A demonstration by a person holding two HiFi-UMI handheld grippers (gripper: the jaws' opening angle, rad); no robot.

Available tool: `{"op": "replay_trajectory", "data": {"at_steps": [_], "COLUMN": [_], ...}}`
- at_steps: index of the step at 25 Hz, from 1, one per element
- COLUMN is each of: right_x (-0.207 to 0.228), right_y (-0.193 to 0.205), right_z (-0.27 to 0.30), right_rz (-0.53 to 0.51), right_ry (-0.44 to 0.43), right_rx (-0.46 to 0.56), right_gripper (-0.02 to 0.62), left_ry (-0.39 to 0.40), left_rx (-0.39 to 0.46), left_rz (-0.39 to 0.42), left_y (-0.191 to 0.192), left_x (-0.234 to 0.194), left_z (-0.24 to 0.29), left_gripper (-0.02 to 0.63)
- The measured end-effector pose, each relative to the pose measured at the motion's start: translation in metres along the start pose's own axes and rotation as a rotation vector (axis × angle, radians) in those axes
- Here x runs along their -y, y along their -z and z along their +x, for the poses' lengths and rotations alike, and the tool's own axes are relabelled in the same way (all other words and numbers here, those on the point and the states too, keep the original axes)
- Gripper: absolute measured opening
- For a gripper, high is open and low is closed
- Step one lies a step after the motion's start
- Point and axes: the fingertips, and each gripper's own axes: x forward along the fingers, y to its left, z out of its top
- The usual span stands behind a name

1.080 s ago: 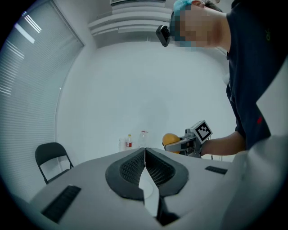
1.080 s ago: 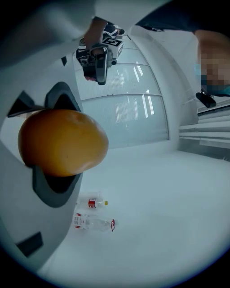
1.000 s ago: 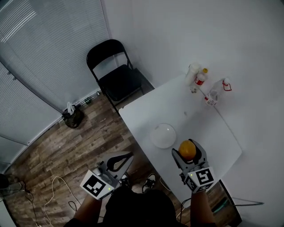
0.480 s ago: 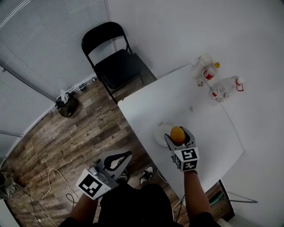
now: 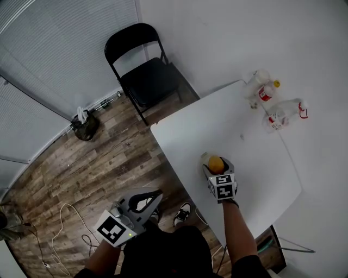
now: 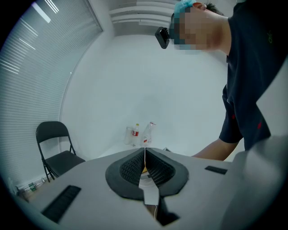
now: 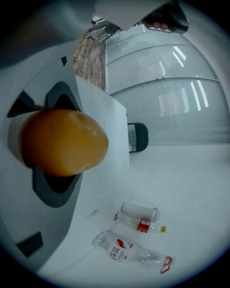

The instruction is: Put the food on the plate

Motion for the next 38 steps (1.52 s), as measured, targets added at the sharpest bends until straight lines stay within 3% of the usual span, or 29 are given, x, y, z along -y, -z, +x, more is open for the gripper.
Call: {"op": "replay_trajectory", "data": {"at_steps": [15, 20, 23, 26, 30, 34, 38], "right_x": [-0.002, -0.004, -0.004, -0.003, -0.017, -0.032, -0.043], "right_y": [0.005, -0.012, -0.041, -0.086, -0.141, -0.175, -0.192], "right_z": [0.014, -0.007, -0.037, -0.086, -0.164, -0.242, -0.302], "right_rz": [-0.017, -0.004, 0.007, 0.036, 0.025, 0.003, -0.012], "right_ry": [0.007, 0.005, 0.026, 0.053, 0.019, 0.038, 0.074], "right_rx": [-0.056, -0.005, 0.09, 0.248, 0.454, 0.602, 0.703], "right_gripper": [0.342, 0.351, 0.351, 0.351, 0.342, 0.191, 0.092], "left_ry": [-0.019, -0.021, -0.016, -0.007, 0.01, 0.041, 0.06], "left_rx": [-0.002, 0.015, 0.029, 0.046, 0.069, 0.106, 0.151], "left_rz": [-0.009, -0.002, 0.013, 0.032, 0.065, 0.111, 0.176], "left_y": [-0.002, -0.011, -0.019, -0.03, -0.045, -0.068, -0.095], "left_x": [-0.011, -0.012, -0.01, -0.005, 0.008, 0.025, 0.038], "left_z": [-0.011, -0.02, -0.025, -0.026, -0.027, -0.029, -0.033], "left_gripper": [0.023, 0.023, 0.023, 0.023, 0.023, 0.023, 0.023]}}
